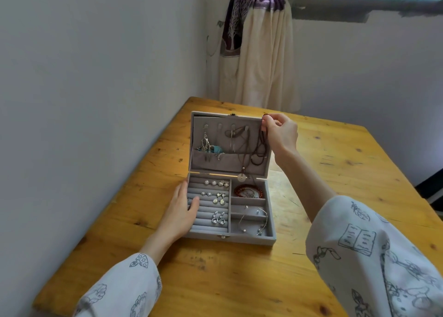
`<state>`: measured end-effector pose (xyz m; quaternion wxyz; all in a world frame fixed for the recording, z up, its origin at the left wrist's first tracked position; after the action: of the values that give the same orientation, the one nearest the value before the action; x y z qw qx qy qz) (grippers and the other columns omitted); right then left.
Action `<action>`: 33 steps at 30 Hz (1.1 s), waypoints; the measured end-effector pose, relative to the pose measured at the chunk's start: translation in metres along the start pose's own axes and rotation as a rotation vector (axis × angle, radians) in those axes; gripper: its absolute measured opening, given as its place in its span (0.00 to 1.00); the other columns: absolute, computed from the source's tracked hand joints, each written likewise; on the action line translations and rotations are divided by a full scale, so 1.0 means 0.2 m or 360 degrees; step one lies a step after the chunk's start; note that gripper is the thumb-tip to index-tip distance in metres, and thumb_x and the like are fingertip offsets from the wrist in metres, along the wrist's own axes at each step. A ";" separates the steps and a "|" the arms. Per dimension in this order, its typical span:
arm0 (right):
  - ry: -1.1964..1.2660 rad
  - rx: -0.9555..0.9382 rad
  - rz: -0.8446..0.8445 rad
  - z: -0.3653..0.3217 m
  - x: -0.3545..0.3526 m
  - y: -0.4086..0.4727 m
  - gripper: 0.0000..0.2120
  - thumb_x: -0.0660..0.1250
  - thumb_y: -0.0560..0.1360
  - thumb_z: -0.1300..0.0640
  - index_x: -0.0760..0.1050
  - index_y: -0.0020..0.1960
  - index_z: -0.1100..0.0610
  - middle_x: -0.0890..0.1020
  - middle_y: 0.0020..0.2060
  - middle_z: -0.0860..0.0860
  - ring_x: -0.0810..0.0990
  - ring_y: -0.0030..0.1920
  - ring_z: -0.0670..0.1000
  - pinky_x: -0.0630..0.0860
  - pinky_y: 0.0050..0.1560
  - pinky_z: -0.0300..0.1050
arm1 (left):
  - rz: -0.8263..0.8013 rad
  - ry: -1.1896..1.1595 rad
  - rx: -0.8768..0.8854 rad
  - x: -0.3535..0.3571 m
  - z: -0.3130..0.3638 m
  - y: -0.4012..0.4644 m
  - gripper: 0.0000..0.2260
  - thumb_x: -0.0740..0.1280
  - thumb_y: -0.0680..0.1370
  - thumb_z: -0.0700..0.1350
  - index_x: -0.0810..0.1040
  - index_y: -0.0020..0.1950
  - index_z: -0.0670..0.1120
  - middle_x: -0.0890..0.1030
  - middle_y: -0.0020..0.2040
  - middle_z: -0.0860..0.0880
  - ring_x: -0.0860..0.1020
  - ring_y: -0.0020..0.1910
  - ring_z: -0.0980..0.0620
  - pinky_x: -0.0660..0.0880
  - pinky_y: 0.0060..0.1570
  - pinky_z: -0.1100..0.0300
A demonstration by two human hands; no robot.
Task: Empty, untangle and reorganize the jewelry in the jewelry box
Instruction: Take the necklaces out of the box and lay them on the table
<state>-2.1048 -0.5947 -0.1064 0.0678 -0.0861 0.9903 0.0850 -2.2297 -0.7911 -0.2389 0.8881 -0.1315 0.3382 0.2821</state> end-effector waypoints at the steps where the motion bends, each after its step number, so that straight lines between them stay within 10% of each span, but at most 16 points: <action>1: 0.0077 -0.0012 -0.0038 -0.03 0.00 -0.01 0.05 0.63 0.75 0.59 0.77 0.45 0.56 0.80 0.36 0.49 0.79 0.39 0.47 0.74 0.42 0.40 | -0.0001 -0.0011 0.0002 0.00 0.00 0.00 0.27 0.54 0.80 0.51 0.46 0.75 0.47 0.49 0.76 0.49 0.51 0.74 0.51 0.51 0.70 0.56; 10: 0.0500 0.0093 -0.0618 -0.11 -0.19 -0.25 0.03 0.63 0.76 0.62 0.75 0.45 0.59 0.83 0.40 0.56 0.82 0.35 0.49 0.79 0.40 0.40 | 0.0560 -0.0245 0.0336 -0.12 0.27 -0.06 0.24 0.60 0.78 0.47 0.57 0.73 0.50 0.61 0.72 0.51 0.59 0.69 0.57 0.58 0.65 0.61; 15: 0.0657 0.0040 -0.0810 -0.22 -0.26 -0.33 0.04 0.63 0.76 0.61 0.76 0.47 0.60 0.83 0.41 0.56 0.83 0.40 0.51 0.79 0.40 0.41 | -0.0013 -0.0275 0.0728 -0.05 0.66 -0.05 0.34 0.68 0.72 0.55 0.56 0.73 0.51 0.61 0.71 0.56 0.61 0.67 0.60 0.60 0.65 0.63; 23: 0.0814 -0.0023 -0.0687 -0.30 -0.47 -0.32 0.06 0.62 0.77 0.58 0.78 0.47 0.57 0.83 0.39 0.53 0.82 0.42 0.53 0.79 0.45 0.45 | -0.0509 -0.0538 0.0633 0.05 0.78 -0.05 0.07 0.61 0.78 0.47 0.78 0.47 0.49 0.82 0.38 0.53 0.81 0.41 0.57 0.75 0.46 0.62; 29: 0.1109 0.0340 -0.0440 -0.11 -0.64 -0.28 0.09 0.60 0.76 0.61 0.74 0.38 0.58 0.79 0.32 0.50 0.79 0.34 0.48 0.76 0.47 0.43 | -0.0470 -0.0784 0.0503 -0.09 0.66 -0.09 0.08 0.64 0.76 0.48 0.81 0.49 0.46 0.81 0.31 0.49 0.77 0.28 0.53 0.74 0.30 0.66; 33: 0.1277 0.0635 -0.0366 0.06 -0.70 -0.30 0.11 0.59 0.76 0.59 0.69 0.35 0.57 0.72 0.26 0.49 0.70 0.25 0.47 0.74 0.31 0.39 | -0.0503 -0.0482 0.0481 -0.17 0.64 -0.08 0.05 0.65 0.76 0.47 0.79 0.47 0.48 0.78 0.26 0.50 0.73 0.24 0.54 0.71 0.23 0.65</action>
<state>-1.9553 -0.6276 -0.1064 -0.2965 -0.2066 0.9194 -0.1553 -2.1732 -0.7637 -0.1220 0.9712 -0.0048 0.2150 0.1025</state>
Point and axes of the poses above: each hand's wrist, its own y-axis towards the middle knuckle, its own x-axis out of the palm, z = x × y, the point moved 1 cm from there along y, towards the middle knuckle
